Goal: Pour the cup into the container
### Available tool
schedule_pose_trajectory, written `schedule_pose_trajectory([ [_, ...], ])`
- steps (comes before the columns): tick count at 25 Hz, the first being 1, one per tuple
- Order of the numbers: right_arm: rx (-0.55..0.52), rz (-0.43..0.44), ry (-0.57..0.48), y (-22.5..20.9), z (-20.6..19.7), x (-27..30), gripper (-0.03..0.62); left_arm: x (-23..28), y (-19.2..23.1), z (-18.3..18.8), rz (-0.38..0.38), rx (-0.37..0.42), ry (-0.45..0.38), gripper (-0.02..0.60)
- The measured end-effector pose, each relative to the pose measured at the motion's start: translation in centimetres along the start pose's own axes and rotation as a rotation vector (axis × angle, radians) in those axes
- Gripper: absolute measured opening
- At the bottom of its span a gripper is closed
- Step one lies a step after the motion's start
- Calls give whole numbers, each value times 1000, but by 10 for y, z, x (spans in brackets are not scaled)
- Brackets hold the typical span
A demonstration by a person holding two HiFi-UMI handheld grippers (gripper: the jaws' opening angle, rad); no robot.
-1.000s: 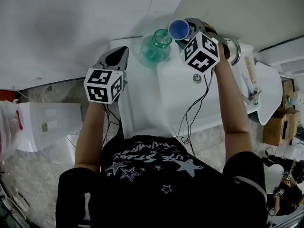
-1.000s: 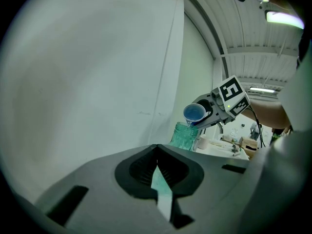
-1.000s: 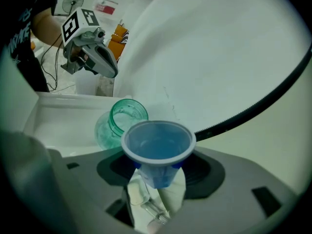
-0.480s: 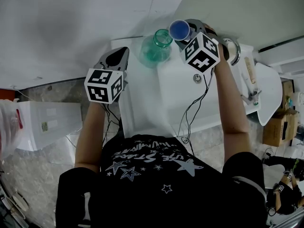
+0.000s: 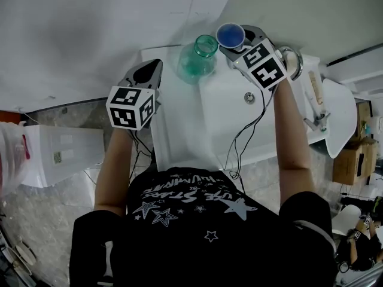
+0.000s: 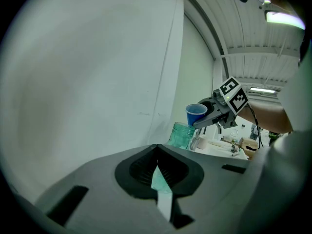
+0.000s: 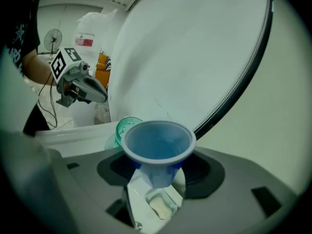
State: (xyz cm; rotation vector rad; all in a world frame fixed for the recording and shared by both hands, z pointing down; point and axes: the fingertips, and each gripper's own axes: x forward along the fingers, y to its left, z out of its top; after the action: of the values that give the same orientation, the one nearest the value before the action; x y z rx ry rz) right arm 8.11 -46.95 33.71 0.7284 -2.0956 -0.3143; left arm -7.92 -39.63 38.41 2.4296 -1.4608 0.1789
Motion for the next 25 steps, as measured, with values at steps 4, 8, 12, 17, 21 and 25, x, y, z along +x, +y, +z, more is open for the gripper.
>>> schedule_pose_trajectory([
  [4,95,8,-66,3,-1,-9,273,-7,-3,0,0,1,-2,11],
  [8,197,18,-139,10,-1,-20,273,-15,-7,-2,-2,7,-1,11],
  [12,285,32,-197,23,-5,-29,273,-26,-12,-8,-1,8,3,11],
  [17,354,80,-230,49,-17,-34,273,-38,-19,-18,1,6,14,11],
  [21,374,110,-283,74,-18,-35,273,-48,-22,-30,11,-8,25,11],
  [25,409,123,-383,98,-18,-35,273,-54,-25,-44,25,-24,33,11],
])
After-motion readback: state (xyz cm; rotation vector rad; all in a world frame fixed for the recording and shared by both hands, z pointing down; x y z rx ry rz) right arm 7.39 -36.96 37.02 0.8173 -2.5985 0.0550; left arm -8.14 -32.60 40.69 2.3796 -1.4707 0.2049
